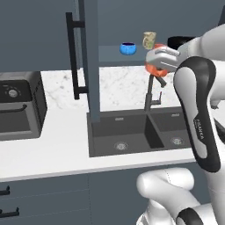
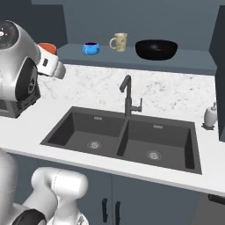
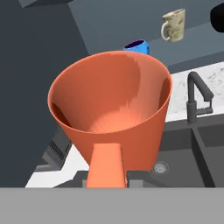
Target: Gather all objects into one cabinet and sort the glasses and bowls to opposite sides.
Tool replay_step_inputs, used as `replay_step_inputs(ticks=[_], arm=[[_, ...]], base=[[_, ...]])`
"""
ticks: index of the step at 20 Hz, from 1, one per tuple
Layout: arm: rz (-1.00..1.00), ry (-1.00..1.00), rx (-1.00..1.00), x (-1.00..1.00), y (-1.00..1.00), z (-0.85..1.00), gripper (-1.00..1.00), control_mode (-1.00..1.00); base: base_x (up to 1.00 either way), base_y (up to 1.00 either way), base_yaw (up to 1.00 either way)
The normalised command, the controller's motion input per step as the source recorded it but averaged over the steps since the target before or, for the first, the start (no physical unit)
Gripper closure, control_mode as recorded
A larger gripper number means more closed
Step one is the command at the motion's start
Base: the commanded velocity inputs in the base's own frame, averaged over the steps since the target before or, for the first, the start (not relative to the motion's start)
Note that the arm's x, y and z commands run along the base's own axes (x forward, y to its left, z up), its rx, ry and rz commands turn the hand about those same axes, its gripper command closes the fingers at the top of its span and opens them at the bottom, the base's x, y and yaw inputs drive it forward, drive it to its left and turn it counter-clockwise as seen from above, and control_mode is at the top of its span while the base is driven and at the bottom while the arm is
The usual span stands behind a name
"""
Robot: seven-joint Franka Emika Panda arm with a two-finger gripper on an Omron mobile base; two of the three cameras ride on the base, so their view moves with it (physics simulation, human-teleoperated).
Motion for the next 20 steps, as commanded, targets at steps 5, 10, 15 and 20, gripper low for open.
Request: replay_step_inputs(ticks=[5,10,15,20], arm=[[0.00,0.00,0.00,0.46,0.00,0.21,1.00,-1.00],[0.00,0.02,0.00,0.53,0.00,0.00,1.00,-1.00],[0.00,0.02,-0.09,0.61,0.00,0.00,1.00,-1.00],[0.00,0.00,-0.05,0.49,0.00,0.00,1.00,-1.00]], base=[[0.00,0.00,0.00],[0.00,0.00,0.00],[0.00,0.00,0.00],[0.00,0.00,0.00]])
